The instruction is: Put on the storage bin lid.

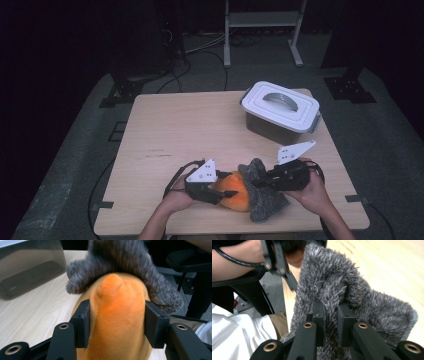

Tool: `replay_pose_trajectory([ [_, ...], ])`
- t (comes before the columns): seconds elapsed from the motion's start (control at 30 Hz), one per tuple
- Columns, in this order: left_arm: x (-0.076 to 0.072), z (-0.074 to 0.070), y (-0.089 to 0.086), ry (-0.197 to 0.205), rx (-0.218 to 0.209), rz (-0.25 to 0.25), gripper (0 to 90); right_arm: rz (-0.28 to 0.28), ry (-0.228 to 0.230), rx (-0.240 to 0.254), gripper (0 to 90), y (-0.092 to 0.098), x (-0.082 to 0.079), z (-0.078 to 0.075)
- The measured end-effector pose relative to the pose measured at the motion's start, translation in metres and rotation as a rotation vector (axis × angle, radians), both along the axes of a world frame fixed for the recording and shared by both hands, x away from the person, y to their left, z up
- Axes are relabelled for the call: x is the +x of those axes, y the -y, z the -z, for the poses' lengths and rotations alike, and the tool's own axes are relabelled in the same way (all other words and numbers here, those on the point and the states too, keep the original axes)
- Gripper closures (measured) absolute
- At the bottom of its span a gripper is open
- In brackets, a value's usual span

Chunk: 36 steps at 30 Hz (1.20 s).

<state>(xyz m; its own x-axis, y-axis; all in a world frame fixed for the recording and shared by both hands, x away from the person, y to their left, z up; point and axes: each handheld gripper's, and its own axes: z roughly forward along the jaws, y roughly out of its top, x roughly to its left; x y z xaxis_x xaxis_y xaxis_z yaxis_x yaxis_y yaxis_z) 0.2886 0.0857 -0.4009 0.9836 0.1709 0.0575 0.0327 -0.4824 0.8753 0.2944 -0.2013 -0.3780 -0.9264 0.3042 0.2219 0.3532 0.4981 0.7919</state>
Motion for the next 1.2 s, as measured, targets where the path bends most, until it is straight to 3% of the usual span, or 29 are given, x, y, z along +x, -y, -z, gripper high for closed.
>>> replay_pose_trajectory([
  [0.1,0.002,-0.003,-0.005,-0.011,-0.017,-0.016,46.9,0.016,-0.055,-0.025,78.9,0.005,0.008,0.015],
  [0.17,0.003,-0.003,-0.006,-0.020,-0.018,-0.019,46.9,0.029,-0.065,-0.042,78.9,0.009,0.010,0.022],
  [0.23,0.002,-0.004,-0.004,-0.007,-0.006,-0.013,47.0,0.031,-0.053,-0.027,78.9,0.009,0.009,0.019],
  [0.3,0.001,-0.005,0.000,0.000,-0.001,-0.006,46.9,0.021,-0.031,0.036,79.0,0.009,0.006,0.007],
  [0.37,-0.001,-0.004,0.006,0.007,0.003,0.000,46.6,0.001,-0.008,0.063,78.9,0.004,0.002,-0.002],
  [0.5,-0.002,0.000,0.011,0.015,0.034,-0.008,39.1,-0.005,0.005,0.012,79.1,-0.006,0.001,0.004],
  [0.63,0.004,0.001,0.008,-0.036,0.016,-0.031,20.7,0.011,-0.038,0.008,79.1,0.000,0.007,0.020],
  [0.73,0.011,0.006,0.001,-0.092,0.024,-0.028,15.9,0.021,-0.046,0.006,79.1,0.005,0.010,0.023],
  [0.83,0.018,0.013,-0.005,-0.174,-0.010,-0.019,16.5,0.030,-0.059,-0.013,79.1,0.007,0.012,0.029],
  [0.93,0.020,0.014,-0.011,-0.186,-0.025,-0.018,29.9,0.038,-0.076,-0.029,78.9,0.010,0.014,0.033],
  [1.03,0.019,0.008,-0.014,-0.168,-0.035,-0.030,40.2,0.064,-0.071,-0.061,78.6,0.015,0.015,0.031],
  [1.1,0.016,0.002,-0.015,-0.150,-0.038,-0.032,42.4,0.067,-0.069,-0.023,78.6,0.019,0.013,0.026],
  [1.2,0.012,-0.007,-0.012,-0.124,-0.019,-0.039,44.1,0.054,-0.036,0.079,78.6,0.020,0.008,0.011],
])
